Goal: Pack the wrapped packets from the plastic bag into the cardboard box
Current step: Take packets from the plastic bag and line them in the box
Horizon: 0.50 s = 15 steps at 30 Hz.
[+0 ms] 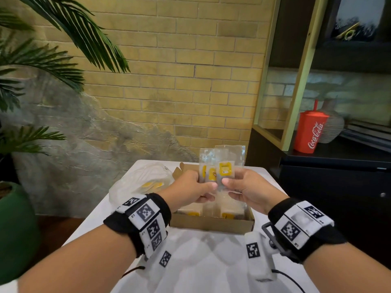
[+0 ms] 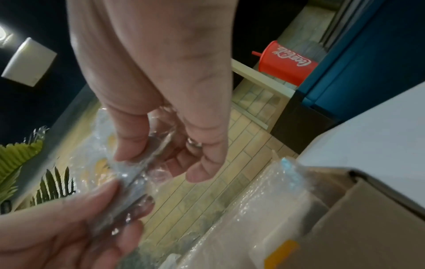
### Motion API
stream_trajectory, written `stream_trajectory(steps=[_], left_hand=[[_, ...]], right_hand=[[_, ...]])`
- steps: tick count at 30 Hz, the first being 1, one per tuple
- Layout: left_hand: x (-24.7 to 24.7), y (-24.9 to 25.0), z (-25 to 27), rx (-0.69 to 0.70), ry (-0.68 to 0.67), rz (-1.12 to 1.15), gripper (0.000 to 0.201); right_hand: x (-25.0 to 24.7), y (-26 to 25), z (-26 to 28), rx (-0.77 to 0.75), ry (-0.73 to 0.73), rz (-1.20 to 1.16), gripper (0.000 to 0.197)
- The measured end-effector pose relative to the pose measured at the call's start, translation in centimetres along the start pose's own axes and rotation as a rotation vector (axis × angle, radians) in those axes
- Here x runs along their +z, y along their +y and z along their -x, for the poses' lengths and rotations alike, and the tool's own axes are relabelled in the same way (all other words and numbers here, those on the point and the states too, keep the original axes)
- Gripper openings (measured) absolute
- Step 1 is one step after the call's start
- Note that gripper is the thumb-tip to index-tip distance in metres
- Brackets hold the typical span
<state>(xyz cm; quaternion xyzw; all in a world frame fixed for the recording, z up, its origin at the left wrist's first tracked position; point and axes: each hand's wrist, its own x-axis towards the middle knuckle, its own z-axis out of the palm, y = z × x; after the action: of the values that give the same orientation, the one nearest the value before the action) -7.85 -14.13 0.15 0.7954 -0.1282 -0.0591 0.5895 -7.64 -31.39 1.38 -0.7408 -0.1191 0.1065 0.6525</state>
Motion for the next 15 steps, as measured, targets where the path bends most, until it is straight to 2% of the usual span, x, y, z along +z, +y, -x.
stream_trajectory(steps=[4, 6, 8, 10, 15], left_hand=[[-0.9, 0.0, -0.1, -0.015, 0.115, 0.064, 0.002], [-1.6, -0.2, -0.1, -0.022, 0.174, 0.067, 0.006], [-2.2, -0.4, -0.1, -0.022, 0.217, 0.057, 0.011], [-2.5, -0.7, 0.0, -0.027, 0.219, 0.038, 0.013], [-2.6, -0.9, 0.0, -0.085, 0.129, -0.063, 0.012]], right_hand=[[-0.7, 0.2, -0.2, -0.056, 0.162, 0.121, 0.019], [-1.2, 0.4, -0.2, -0.029, 0.199, 0.422, 0.012], [-1.5, 0.9, -0.2, 0.047, 0.134, 0.804, 0.013], [-1.2, 1.2, -0.1, 0.080, 0.044, 1.040, 0.017], [-0.4, 1.8, -0.1, 0.061, -0.011, 1.174, 0.022]])
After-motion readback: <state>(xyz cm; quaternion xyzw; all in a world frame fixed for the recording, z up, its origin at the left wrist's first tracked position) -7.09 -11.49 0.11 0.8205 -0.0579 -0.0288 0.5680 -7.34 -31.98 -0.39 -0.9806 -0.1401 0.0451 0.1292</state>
